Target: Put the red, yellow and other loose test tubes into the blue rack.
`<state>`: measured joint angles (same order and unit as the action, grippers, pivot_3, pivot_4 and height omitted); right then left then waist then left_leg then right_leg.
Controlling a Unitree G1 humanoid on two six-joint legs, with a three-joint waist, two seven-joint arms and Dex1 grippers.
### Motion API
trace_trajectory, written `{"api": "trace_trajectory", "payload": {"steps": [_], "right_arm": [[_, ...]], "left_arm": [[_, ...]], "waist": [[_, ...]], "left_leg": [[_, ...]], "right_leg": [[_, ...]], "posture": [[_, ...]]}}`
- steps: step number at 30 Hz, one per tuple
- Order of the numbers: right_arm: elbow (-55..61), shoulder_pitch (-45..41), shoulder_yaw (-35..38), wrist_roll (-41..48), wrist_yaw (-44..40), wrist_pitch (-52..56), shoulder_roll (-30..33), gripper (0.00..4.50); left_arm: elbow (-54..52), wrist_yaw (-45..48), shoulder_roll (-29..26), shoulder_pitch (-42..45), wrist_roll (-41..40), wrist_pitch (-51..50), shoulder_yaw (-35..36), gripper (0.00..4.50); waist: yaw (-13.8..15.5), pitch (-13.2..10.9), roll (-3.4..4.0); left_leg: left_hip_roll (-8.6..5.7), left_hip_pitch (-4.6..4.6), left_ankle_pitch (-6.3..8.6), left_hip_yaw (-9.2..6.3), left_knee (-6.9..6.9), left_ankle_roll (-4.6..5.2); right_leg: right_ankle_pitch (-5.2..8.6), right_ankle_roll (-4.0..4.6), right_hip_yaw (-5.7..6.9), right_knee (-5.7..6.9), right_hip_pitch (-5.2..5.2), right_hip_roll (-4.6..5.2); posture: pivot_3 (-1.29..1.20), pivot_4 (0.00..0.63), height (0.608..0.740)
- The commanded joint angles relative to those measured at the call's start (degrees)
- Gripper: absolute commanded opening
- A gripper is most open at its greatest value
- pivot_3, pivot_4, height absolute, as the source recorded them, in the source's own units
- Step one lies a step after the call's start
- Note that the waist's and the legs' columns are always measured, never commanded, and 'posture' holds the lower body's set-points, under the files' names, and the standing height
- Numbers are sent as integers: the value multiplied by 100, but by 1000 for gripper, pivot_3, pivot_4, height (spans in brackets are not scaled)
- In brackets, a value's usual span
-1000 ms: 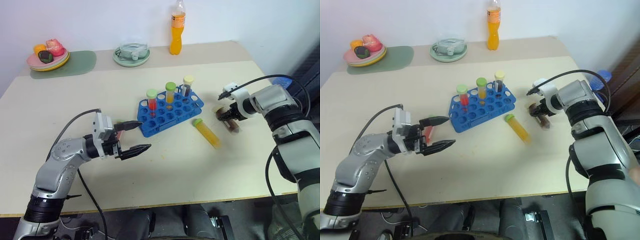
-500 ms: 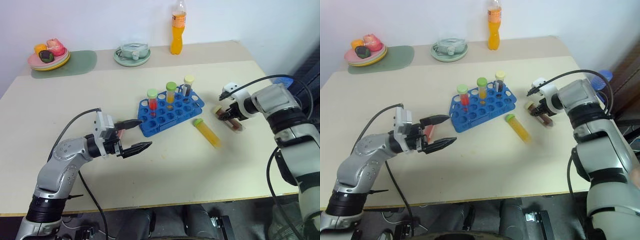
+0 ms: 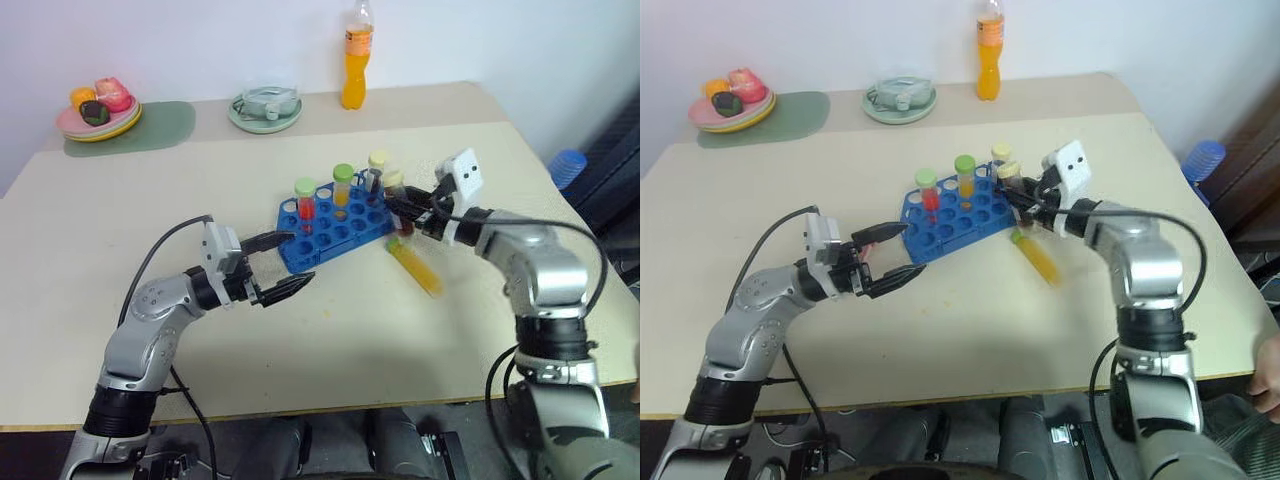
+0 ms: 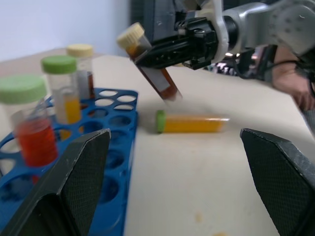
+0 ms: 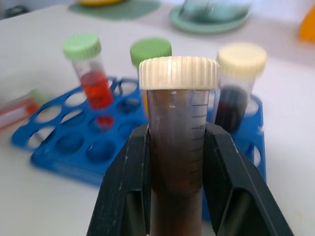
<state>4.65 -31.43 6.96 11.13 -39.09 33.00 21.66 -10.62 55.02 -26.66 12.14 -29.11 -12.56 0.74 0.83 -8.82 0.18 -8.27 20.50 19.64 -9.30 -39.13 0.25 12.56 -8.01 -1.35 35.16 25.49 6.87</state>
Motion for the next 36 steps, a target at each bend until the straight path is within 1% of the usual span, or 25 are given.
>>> {"api": "trace_trajectory", "payload": {"steps": [1,4,6,8,12,17,25,36], "right_arm": [[66,161,-132,-177,583,-1494,-532,828],[-117,241,-296,-323,986,-2106,-941,828],[-231,283,-355,-308,1095,-2355,-1106,828],[-644,254,-363,-367,1265,-2823,-1240,828],[-1343,131,-345,-440,1498,-3373,-1285,828],[-2006,-16,-329,-466,1650,-3887,-1233,828],[-2774,-365,-269,-408,1775,-4339,-1215,828],[-3726,-610,-255,-359,1896,-4933,-1502,828]], "left_arm": [[49,72,23,164,38,196,-1,4338],[98,77,46,223,35,206,-9,4338],[106,81,54,253,20,187,9,4338],[103,58,74,275,20,176,19,4338],[44,8,96,251,6,155,38,4338],[-37,-32,75,177,-18,136,67,4338],[-168,-92,-2,115,-61,48,146,4338],[-282,-132,-87,-43,-102,28,203,4338]], "waist": [[-24,0,0],[-67,0,1],[-78,0,2],[-79,0,1],[-86,0,1],[-162,0,3],[-171,0,3],[-200,1,4]], "left_leg": [[0,-1,0,0,1,0],[4,-3,-1,0,6,-1],[4,-5,-1,0,7,-1],[4,-5,-1,-2,7,-1],[4,-9,-1,-2,7,-1],[4,-11,-1,-4,10,-1],[5,-12,-1,-4,12,-1],[6,-14,-1,-4,12,-2]], "right_leg": [[0,0,0,1,1,0],[0,0,0,2,4,-3],[0,0,0,3,3,-4],[0,0,1,3,3,-4],[0,1,1,2,-1,-5],[1,1,1,3,-2,-6],[1,1,1,3,-2,-7],[1,1,0,3,-2,-7]], "posture": [[0,150,740],[0,150,740],[0,150,740],[0,150,740],[0,150,740],[0,150,740],[0,150,740],[0,150,740]]}}
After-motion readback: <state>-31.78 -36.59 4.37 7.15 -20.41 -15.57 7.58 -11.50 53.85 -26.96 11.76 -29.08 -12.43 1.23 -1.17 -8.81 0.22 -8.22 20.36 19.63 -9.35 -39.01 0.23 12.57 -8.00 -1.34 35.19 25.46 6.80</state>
